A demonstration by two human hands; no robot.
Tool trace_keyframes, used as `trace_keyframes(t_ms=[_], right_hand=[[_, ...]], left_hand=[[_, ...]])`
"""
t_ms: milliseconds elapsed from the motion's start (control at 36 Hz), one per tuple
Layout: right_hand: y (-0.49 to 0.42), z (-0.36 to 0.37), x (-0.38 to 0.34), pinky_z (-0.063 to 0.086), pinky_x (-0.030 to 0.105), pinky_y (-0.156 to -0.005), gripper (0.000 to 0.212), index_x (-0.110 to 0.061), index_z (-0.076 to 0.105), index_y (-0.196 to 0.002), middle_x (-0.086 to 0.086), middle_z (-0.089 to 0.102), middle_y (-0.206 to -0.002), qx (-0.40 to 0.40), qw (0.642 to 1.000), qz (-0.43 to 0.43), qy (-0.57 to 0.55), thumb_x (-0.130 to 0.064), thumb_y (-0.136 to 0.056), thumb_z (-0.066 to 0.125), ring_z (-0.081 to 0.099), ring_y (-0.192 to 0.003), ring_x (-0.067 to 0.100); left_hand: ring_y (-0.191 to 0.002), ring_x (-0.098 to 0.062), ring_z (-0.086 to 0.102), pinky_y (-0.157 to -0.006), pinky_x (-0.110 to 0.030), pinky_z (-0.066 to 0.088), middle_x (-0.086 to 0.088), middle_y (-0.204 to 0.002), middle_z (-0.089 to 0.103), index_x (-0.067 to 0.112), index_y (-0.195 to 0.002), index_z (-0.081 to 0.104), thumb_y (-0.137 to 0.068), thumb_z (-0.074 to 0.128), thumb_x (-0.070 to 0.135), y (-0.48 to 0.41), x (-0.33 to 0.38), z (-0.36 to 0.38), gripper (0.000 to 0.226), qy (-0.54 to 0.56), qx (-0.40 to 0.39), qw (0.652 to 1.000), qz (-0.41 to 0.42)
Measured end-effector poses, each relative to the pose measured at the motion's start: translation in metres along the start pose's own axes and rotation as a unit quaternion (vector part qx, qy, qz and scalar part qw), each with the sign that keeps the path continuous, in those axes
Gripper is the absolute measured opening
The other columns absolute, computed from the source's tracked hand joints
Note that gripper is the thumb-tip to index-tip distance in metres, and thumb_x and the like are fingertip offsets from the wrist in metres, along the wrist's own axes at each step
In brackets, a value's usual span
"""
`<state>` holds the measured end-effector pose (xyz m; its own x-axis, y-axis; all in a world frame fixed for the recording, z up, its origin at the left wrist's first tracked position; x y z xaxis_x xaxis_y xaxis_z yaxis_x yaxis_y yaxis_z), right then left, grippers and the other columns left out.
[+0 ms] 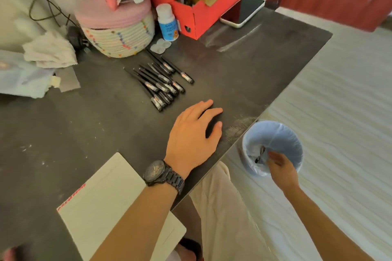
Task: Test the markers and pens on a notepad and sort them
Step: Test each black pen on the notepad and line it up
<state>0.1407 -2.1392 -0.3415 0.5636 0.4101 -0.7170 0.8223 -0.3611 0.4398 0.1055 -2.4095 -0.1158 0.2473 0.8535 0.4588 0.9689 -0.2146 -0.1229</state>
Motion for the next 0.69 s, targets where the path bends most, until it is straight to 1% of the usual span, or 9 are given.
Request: trace_keyframes(t_ms=[56,167,250,333,389,472,556,639,694], right_hand=[[0.025,-0.016,-0.023,0.047,0.026,-0.063,0.025,-0.044,0.070,-0.098,-0.021,0.071,-0.089,0.019,0.997,-0.046,-0.057,-0.024,-0.100,0.055,0.063,-0.079,0.007],[0.072,-0.043,-0.066,0.058,0.039,-0.075,0.014,-0.037,0.073,-0.094,-0.012,0.077,-0.085,0.030,0.982,-0.103,-0.156,-0.031,-0.099,0.062,0.073,-0.081,0.016],[0.097,-0.052,-0.109,0.059,0.024,-0.063,0.016,-0.023,0.074,-0.093,0.000,0.077,-0.082,0.026,0.966,-0.152,-0.207,-0.020,-0.101,0.060,0.071,-0.069,0.014],[0.122,-0.049,-0.161,0.054,0.014,-0.056,0.020,-0.016,0.071,-0.093,0.000,0.076,-0.077,0.014,0.949,-0.228,-0.218,-0.008,-0.102,0.055,0.066,-0.060,0.007],[0.135,-0.042,-0.194,0.052,0.013,-0.056,0.019,-0.017,0.070,-0.094,-0.004,0.075,-0.074,0.000,0.937,-0.280,-0.211,-0.005,-0.101,0.056,0.066,-0.059,0.006],[0.146,-0.021,-0.239,0.053,0.013,-0.061,0.020,-0.021,0.069,-0.096,-0.005,0.076,-0.077,-0.042,0.921,-0.348,-0.173,-0.005,-0.099,0.059,0.068,-0.061,0.004],[0.146,0.006,-0.276,0.056,0.027,-0.071,0.017,-0.035,0.069,-0.097,-0.011,0.075,-0.083,-0.076,0.911,-0.393,-0.097,-0.019,-0.096,0.066,0.070,-0.072,0.004],[0.141,0.031,-0.311,0.047,0.024,-0.072,0.013,-0.047,0.065,-0.096,-0.025,0.070,-0.086,-0.064,0.895,-0.441,-0.017,-0.034,-0.092,0.067,0.065,-0.079,-0.005],[0.137,0.049,-0.333,0.046,0.024,-0.070,0.009,-0.046,0.062,-0.095,-0.025,0.069,-0.087,-0.047,0.881,-0.468,0.039,-0.039,-0.091,0.066,0.062,-0.078,-0.006]], left_hand=[[-0.141,-0.010,0.035,-0.116,-0.026,0.022,0.011,-0.147,0.049,0.031,-0.133,0.060,-0.099,0.054,0.033,0.008,-0.003,-0.007,0.034,0.011,-0.005,1.000,-0.002],[-0.136,-0.004,0.038,-0.110,-0.017,0.020,0.019,-0.135,0.057,0.038,-0.128,0.059,-0.099,0.051,0.036,0.041,-0.020,-0.040,0.030,0.001,0.038,0.999,-0.016],[-0.132,0.004,0.037,-0.108,-0.019,0.026,0.029,-0.129,0.054,0.044,-0.124,0.057,-0.098,0.046,0.043,0.080,-0.044,-0.071,0.028,0.015,0.111,0.991,-0.068],[-0.124,0.011,0.036,-0.102,-0.019,0.030,0.036,-0.121,0.049,0.045,-0.119,0.058,-0.096,0.057,0.036,0.128,-0.070,-0.094,0.025,0.017,0.188,0.972,-0.139],[-0.123,0.007,0.040,-0.101,-0.023,0.034,0.033,-0.121,0.051,0.042,-0.118,0.061,-0.093,0.064,0.027,0.159,-0.084,-0.101,0.029,0.013,0.222,0.956,-0.190],[-0.127,-0.003,0.044,-0.103,-0.026,0.036,0.029,-0.125,0.049,0.039,-0.125,0.058,-0.093,0.063,0.032,0.197,-0.100,-0.103,0.034,-0.009,0.222,0.938,-0.265],[-0.133,-0.009,0.043,-0.111,-0.030,0.033,0.021,-0.138,0.048,0.035,-0.137,0.049,-0.091,0.063,0.040,0.224,-0.110,-0.095,0.048,-0.009,0.209,0.921,-0.329],[-0.139,-0.015,0.039,-0.117,-0.036,0.029,0.011,-0.147,0.046,0.028,-0.143,0.045,-0.088,0.065,0.044,0.238,-0.114,-0.086,0.061,-0.015,0.214,0.907,-0.362],[-0.143,-0.013,0.034,-0.120,-0.035,0.023,0.012,-0.150,0.042,0.027,-0.146,0.042,-0.088,0.060,0.053,0.241,-0.116,-0.082,0.066,-0.022,0.217,0.900,-0.377]])
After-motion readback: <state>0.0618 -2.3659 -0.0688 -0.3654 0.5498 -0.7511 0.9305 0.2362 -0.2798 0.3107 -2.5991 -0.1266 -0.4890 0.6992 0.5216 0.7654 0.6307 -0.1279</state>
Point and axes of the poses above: each hand's wrist, its own y-axis away from the middle knuckle, its own z-axis out of the palm, x = y × z, the point moved 5 cm from there along -y, towards the middle knuckle
